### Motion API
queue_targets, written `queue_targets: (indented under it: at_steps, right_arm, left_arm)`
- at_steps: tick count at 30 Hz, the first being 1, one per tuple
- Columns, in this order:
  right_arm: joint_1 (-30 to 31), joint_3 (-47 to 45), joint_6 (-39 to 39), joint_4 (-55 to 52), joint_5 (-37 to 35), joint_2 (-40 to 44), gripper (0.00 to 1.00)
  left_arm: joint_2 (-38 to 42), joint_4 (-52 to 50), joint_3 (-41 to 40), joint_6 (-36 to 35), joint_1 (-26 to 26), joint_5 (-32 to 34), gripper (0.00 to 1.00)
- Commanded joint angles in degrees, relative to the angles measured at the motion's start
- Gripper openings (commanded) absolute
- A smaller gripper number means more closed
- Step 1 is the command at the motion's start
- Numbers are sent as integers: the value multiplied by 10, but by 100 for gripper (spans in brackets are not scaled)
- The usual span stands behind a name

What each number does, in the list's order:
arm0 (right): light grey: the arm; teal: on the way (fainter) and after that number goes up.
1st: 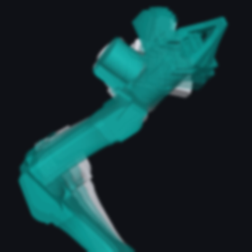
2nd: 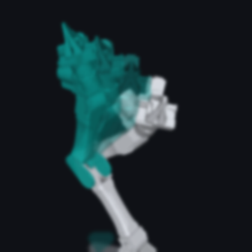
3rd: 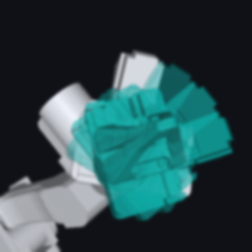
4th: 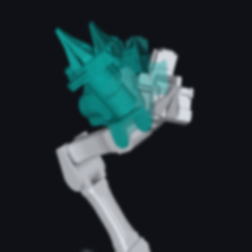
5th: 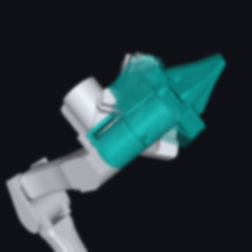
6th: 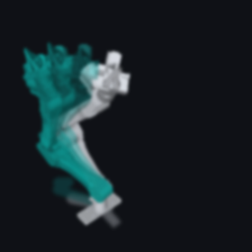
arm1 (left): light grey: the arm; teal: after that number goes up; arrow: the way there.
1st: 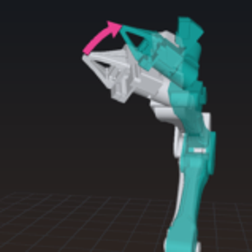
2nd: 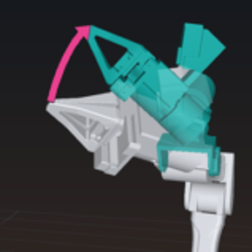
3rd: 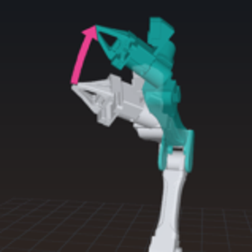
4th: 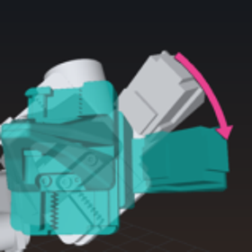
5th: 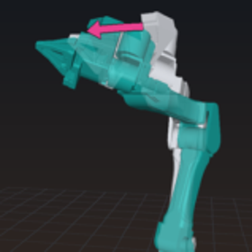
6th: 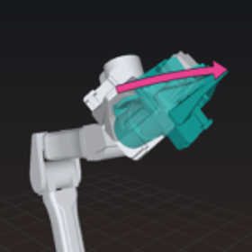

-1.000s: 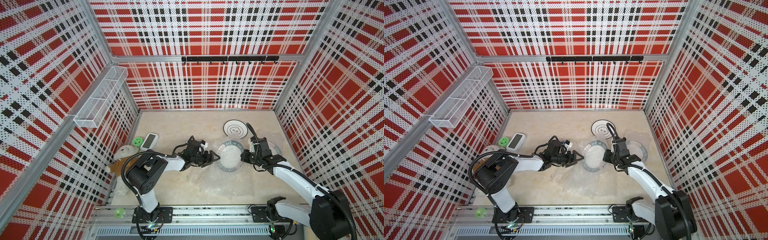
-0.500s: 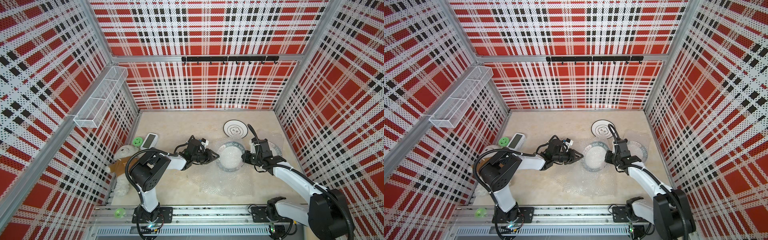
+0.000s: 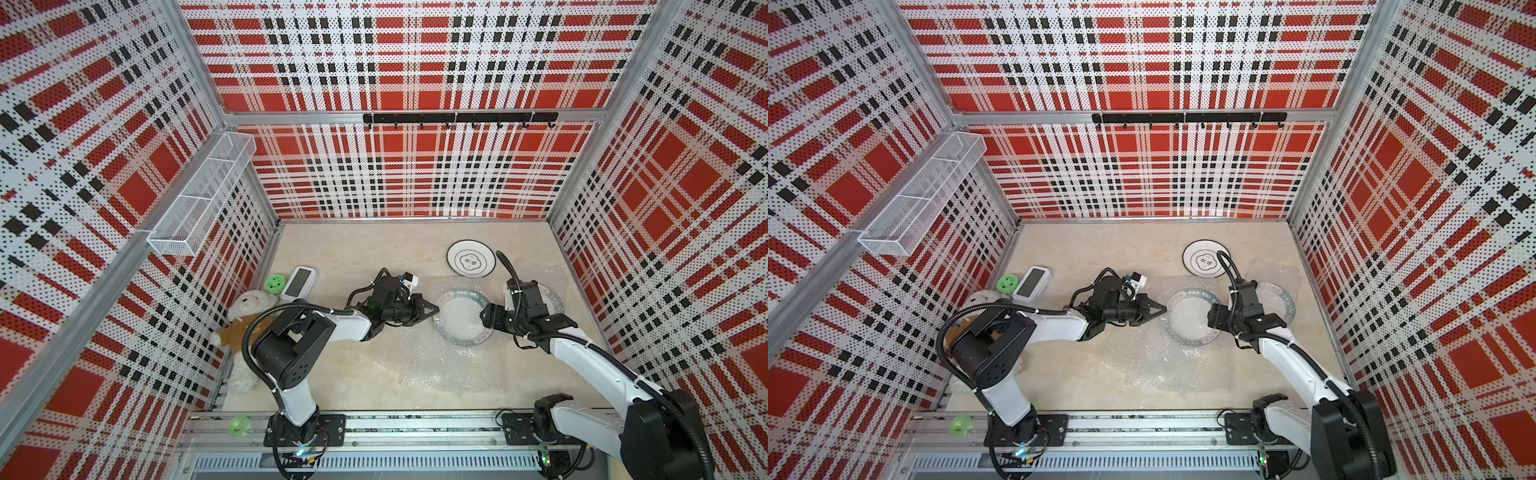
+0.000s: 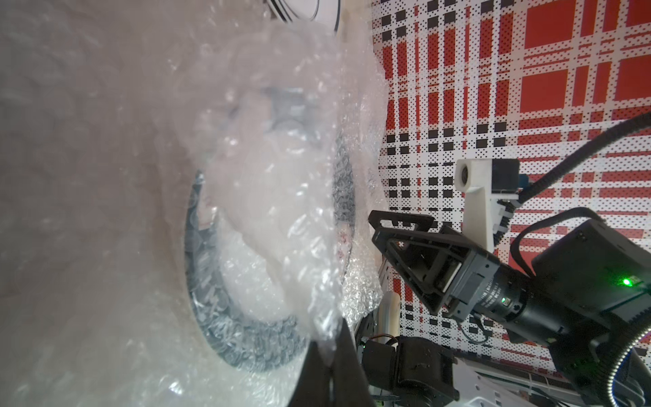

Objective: Unpack dinner plates from bubble wrap
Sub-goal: Place the bubble wrap at the center of the board, then unwrap the bubble wrap.

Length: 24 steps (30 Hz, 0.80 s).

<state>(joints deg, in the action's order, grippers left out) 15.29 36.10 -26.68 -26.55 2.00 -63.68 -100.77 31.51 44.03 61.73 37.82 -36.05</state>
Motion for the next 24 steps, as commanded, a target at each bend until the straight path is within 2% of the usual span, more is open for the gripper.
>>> queue_targets:
  at_steps: [1, 3, 5, 8, 9, 12, 15, 24]
  right_arm:
    - [-2, 38, 22, -44, -55, 29, 86]
    - [-1, 56, 42, -58, -29, 55, 87]
    - [9, 61, 59, -37, 35, 82, 86]
    - [58, 56, 59, 7, 124, 90, 86]
    - [81, 58, 58, 12, 130, 84, 85]
    - [149, 49, 48, 45, 118, 54, 86]
    - [185, 37, 35, 82, 118, 17, 84]
    - [217, 17, 19, 113, 58, -36, 74]
  left_arm:
    - [3, 15, 7, 9, 7, -15, 3]
    - [-3, 23, 11, 14, 9, -22, 3]
    - [-5, 24, 17, 15, 13, -24, 3]
    - [-11, 24, 24, 15, 15, -25, 3]
    - [-14, 24, 26, 16, 15, -26, 3]
    - [-18, 27, 31, 20, 19, -26, 3]
    - [-22, 27, 38, 23, 22, -26, 3]
    - [-21, 28, 41, 27, 23, -27, 3]
